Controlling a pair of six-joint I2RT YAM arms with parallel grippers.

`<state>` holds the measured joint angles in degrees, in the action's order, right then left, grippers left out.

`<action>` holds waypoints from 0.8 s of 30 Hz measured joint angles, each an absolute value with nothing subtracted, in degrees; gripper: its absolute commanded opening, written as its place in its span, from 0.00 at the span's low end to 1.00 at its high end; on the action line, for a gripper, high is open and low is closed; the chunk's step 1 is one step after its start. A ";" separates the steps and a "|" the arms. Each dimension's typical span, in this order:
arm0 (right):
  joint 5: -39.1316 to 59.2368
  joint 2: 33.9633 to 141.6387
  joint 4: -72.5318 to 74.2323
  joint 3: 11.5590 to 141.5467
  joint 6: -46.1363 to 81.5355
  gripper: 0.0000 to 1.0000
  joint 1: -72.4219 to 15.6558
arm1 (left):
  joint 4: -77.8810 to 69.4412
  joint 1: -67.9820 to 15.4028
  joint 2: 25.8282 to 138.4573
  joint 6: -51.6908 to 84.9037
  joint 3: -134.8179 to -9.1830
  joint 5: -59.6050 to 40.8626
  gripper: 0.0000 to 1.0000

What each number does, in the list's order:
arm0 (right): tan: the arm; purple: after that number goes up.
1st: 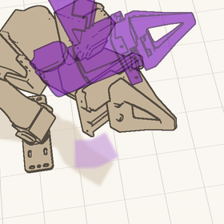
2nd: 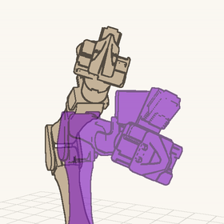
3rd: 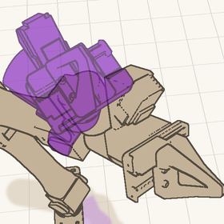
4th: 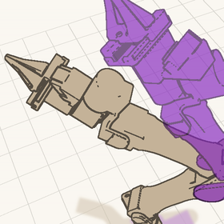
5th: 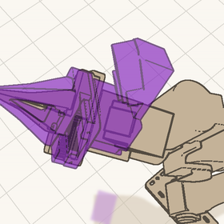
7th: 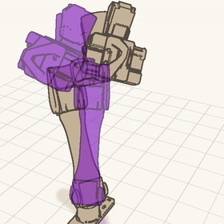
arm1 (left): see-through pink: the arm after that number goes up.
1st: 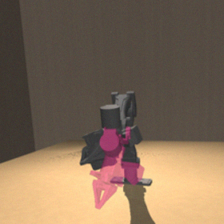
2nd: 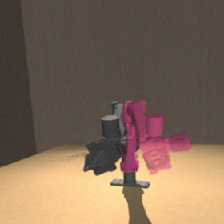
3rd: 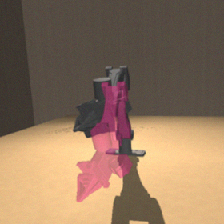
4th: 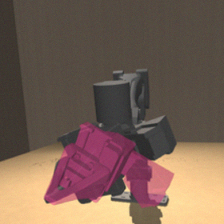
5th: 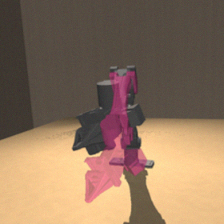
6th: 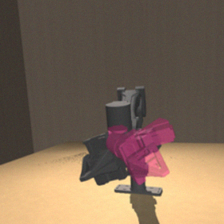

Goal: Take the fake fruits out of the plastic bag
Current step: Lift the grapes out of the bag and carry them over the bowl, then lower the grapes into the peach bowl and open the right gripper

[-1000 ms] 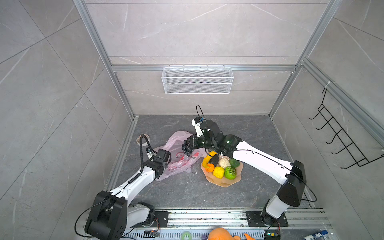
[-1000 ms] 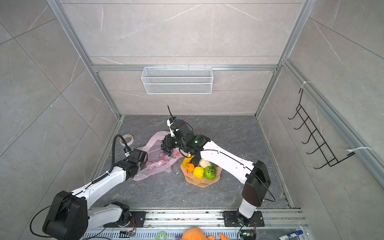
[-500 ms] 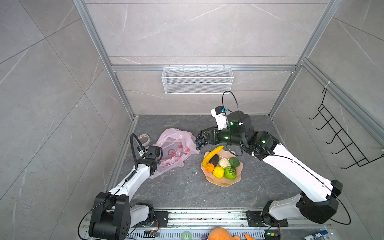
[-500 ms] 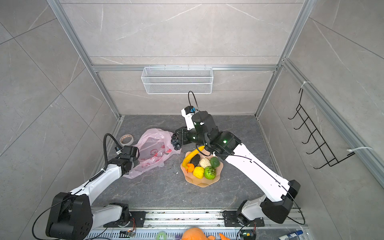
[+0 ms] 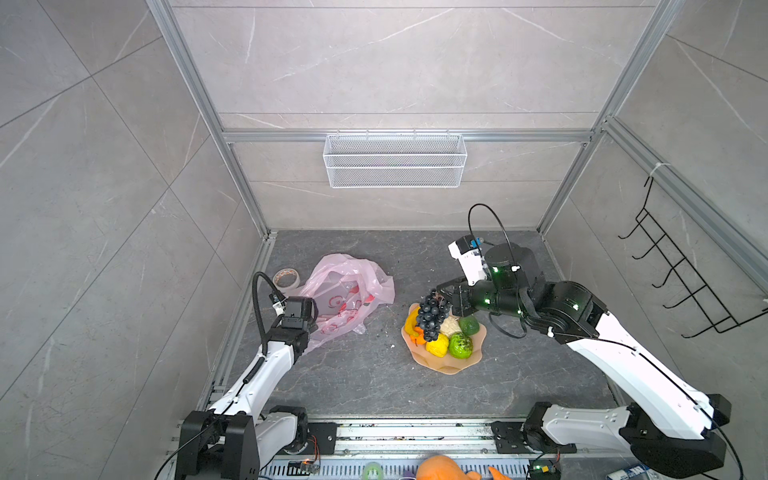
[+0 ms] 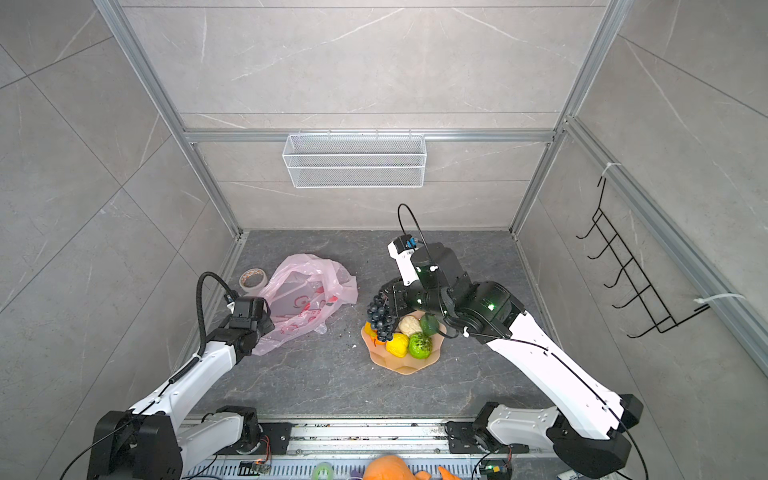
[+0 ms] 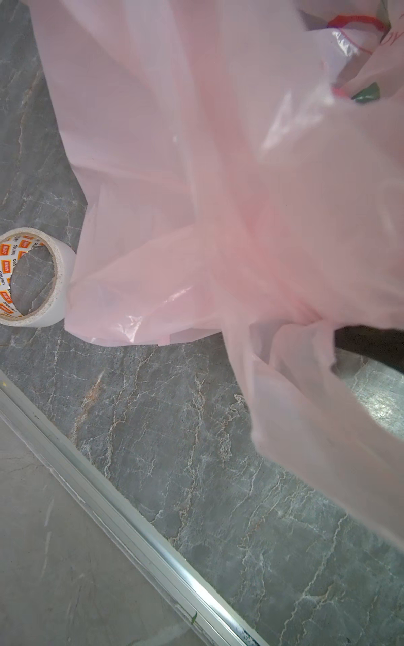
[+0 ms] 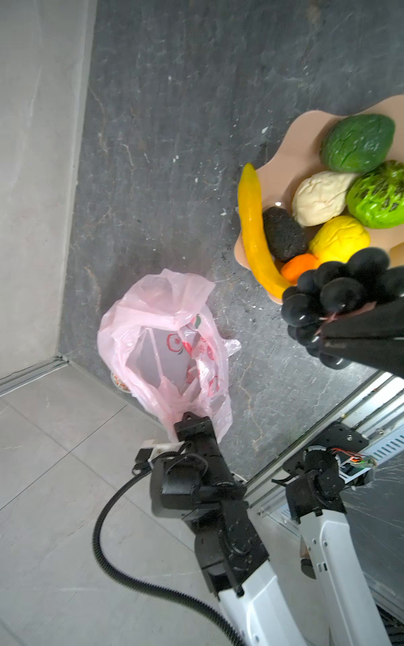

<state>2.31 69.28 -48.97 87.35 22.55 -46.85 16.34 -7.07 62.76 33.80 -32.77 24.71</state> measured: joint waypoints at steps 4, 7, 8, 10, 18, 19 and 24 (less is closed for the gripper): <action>3.25 67.75 -49.52 83.33 22.68 0.00 -46.85 | 15.59 -7.09 62.04 33.19 -32.71 24.25 0.00; 4.01 66.74 -49.47 79.68 23.14 0.00 -46.85 | 15.11 -7.07 61.49 32.88 -32.58 24.05 0.00; 4.16 66.50 -49.45 78.30 23.35 0.00 -46.85 | 14.98 -7.07 61.28 32.84 -32.53 24.01 0.00; 4.45 66.22 -49.39 76.07 23.83 0.00 -46.85 | 14.94 -7.07 61.08 32.71 -32.49 23.92 0.00; 4.99 65.56 -48.42 70.70 25.06 0.00 -46.85 | 14.90 -7.07 60.99 32.62 -32.27 23.88 0.00; 4.99 65.39 -48.21 70.35 25.10 0.00 -46.85 | 14.90 -7.07 60.99 32.58 -32.27 23.86 0.00; 3.60 65.25 -47.48 68.60 25.71 0.00 -46.85 | 14.90 -7.07 60.99 32.53 -32.27 23.86 0.00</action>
